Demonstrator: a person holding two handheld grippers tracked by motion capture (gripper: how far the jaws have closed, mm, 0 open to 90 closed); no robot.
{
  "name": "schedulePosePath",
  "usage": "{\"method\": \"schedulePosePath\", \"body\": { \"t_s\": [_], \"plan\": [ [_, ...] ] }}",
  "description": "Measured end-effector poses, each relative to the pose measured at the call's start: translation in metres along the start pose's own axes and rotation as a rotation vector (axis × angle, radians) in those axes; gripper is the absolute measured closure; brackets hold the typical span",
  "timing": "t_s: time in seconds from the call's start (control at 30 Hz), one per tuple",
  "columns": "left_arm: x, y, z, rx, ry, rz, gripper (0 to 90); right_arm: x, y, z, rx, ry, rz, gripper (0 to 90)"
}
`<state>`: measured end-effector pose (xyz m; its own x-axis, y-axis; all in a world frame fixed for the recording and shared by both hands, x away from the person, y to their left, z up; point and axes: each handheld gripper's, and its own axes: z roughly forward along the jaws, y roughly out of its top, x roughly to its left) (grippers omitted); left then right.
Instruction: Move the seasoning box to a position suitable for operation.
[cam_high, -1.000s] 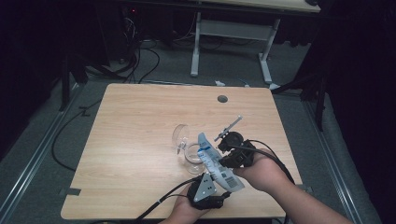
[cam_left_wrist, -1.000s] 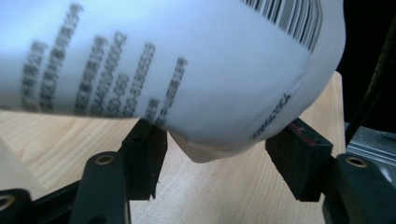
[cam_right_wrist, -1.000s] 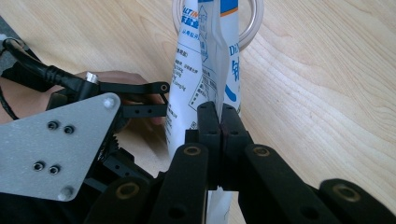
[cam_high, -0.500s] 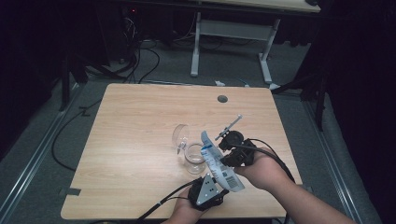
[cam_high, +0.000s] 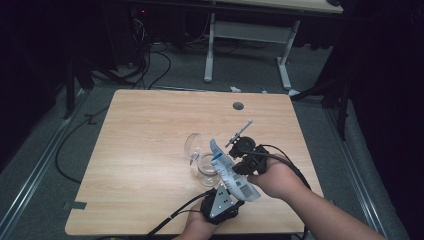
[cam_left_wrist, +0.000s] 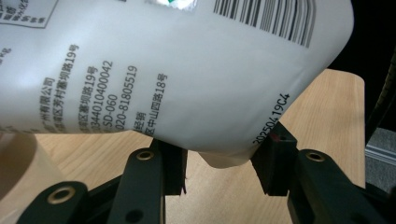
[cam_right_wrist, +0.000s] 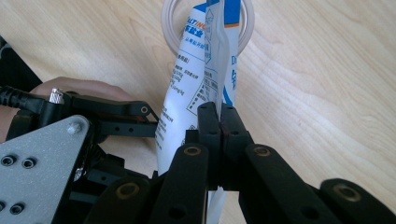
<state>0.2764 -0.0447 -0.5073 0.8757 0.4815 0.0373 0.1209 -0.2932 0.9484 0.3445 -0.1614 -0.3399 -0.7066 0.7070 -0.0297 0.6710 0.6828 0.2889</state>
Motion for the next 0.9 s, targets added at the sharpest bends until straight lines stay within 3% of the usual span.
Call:
{"method": "schedulePosePath", "body": {
  "t_s": [0.2, 0.9],
  "plan": [
    [0.0050, 0.0035, -0.0041, -0.002, 0.006, 0.007, 60.1, -0.0056, 0.0068, -0.0017, -0.029, 0.014, -0.020, 90.0],
    [0.0017, 0.0047, -0.0016, -0.011, 0.013, 0.016, 59.3, -0.0098, 0.0092, 0.0016, -0.024, -0.001, -0.024, 90.0]
  ]
}}
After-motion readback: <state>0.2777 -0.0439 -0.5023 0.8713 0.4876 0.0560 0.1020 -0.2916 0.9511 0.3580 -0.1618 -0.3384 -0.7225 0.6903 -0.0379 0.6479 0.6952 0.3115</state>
